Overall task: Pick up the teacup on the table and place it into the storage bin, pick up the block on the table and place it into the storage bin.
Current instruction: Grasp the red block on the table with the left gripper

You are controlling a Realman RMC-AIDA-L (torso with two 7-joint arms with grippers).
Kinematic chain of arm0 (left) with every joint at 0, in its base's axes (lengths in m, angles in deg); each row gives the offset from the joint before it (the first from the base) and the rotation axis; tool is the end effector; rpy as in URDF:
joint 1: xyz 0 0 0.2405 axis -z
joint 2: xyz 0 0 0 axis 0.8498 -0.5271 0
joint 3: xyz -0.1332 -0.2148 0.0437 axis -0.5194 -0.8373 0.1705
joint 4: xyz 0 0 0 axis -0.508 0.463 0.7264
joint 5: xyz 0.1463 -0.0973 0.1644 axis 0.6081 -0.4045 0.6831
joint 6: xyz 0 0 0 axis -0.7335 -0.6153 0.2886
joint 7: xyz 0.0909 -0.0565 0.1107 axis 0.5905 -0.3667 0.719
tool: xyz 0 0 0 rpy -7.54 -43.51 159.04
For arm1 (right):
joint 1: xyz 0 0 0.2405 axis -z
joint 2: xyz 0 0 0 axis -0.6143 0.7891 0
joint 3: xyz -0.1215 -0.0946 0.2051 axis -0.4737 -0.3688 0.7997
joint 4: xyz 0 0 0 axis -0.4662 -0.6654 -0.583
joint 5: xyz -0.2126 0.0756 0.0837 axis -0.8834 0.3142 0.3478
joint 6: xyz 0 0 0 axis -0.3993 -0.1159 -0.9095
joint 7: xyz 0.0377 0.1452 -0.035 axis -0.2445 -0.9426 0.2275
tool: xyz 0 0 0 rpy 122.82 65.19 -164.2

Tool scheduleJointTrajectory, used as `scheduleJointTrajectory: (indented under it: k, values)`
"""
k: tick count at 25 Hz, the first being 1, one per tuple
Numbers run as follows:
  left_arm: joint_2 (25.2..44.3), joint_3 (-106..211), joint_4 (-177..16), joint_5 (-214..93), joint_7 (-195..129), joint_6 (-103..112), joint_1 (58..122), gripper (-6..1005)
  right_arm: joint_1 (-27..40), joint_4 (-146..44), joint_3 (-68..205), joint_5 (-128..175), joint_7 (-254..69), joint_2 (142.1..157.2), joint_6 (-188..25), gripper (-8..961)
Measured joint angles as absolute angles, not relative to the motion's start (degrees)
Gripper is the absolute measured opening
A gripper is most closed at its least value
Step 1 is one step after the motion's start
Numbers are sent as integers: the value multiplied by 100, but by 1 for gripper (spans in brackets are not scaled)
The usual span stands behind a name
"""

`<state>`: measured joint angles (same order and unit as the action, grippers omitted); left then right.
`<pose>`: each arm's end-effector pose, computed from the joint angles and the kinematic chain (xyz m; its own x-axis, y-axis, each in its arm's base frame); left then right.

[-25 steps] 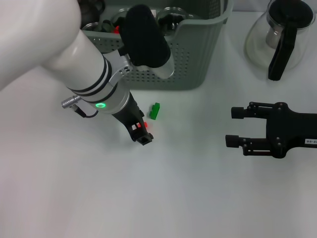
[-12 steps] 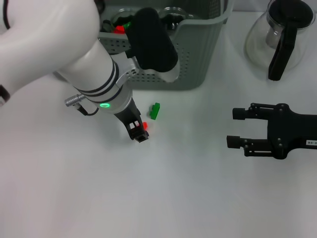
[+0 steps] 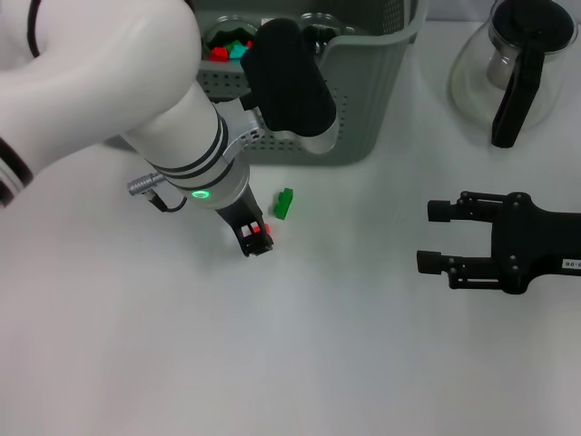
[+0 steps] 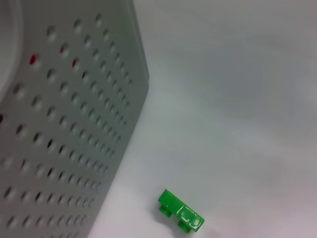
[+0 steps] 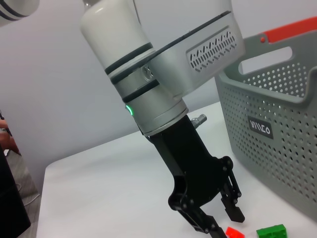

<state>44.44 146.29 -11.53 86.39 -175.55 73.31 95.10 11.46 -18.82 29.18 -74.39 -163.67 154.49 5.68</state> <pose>-0.1554 0.3710 -0.1031 0.8186 0.3577 -0.4494 0.1788 -0.9022 -0.3925 0.2854 0.3198 -0.0194 0.8213 -0.3127 -0.4772 -0.3670 -0.9300 -0.0223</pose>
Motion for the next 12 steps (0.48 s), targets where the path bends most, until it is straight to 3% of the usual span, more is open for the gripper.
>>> scheduleJointTrajectory:
  k: [3,12]
  values:
    - [4444,14630,-1288,8639,-17561,7296,9579,379,1154,-1881,2918,-7440,-16376,15449,568,787]
    - [4444,14648,-1644,8638,-17611,7162,9775,375,1164,-1890,2924,-7441,-16380,15449,568,788]
